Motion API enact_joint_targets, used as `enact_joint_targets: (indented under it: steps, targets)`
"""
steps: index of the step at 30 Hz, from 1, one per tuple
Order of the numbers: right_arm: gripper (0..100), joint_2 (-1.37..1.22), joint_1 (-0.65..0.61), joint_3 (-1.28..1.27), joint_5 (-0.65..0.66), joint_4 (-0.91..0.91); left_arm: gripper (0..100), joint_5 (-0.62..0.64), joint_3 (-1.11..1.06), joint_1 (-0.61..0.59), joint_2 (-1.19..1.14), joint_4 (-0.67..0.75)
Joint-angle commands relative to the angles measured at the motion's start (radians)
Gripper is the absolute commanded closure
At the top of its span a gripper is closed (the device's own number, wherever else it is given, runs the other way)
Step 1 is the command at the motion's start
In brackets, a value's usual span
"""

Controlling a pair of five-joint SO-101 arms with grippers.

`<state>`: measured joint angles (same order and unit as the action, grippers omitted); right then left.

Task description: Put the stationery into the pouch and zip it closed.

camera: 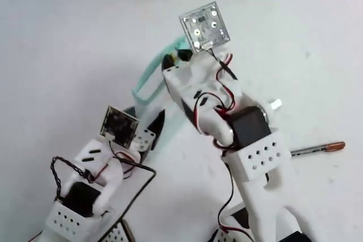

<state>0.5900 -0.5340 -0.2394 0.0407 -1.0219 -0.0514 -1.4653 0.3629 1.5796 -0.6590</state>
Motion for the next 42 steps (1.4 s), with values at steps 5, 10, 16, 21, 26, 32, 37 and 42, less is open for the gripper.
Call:
enact_joint_targets:
  steps: [5,10,16,21,26,32,37,42]
  targets:
    - [98.1,0.088,-0.008,0.044,-0.006,0.007,87,-0.008,0.052,-0.004,0.015,0.021]
    - [98.1,0.067,-0.010,0.158,-0.014,-0.073,81,0.003,0.052,-0.002,0.015,0.015]
    - [98.1,-0.110,-0.097,0.459,-0.055,-0.321,80,0.041,0.052,-0.002,0.015,0.015]
    - [98.1,-0.302,-0.099,0.749,-0.049,-0.516,80,0.041,0.052,-0.007,0.015,0.015]
    - [95.4,-0.392,0.019,0.954,-0.049,-0.628,80,0.041,0.054,-0.010,0.015,0.015]
    - [82.6,-0.476,0.025,0.953,-0.048,-0.694,80,0.041,0.055,-0.010,0.015,0.015]
    - [88.1,-0.479,0.021,0.924,-0.048,-0.696,80,0.041,0.055,-0.012,0.015,0.015]
    - [87.9,-0.479,0.002,0.813,-0.048,-0.690,80,0.041,0.057,-0.012,0.015,0.015]
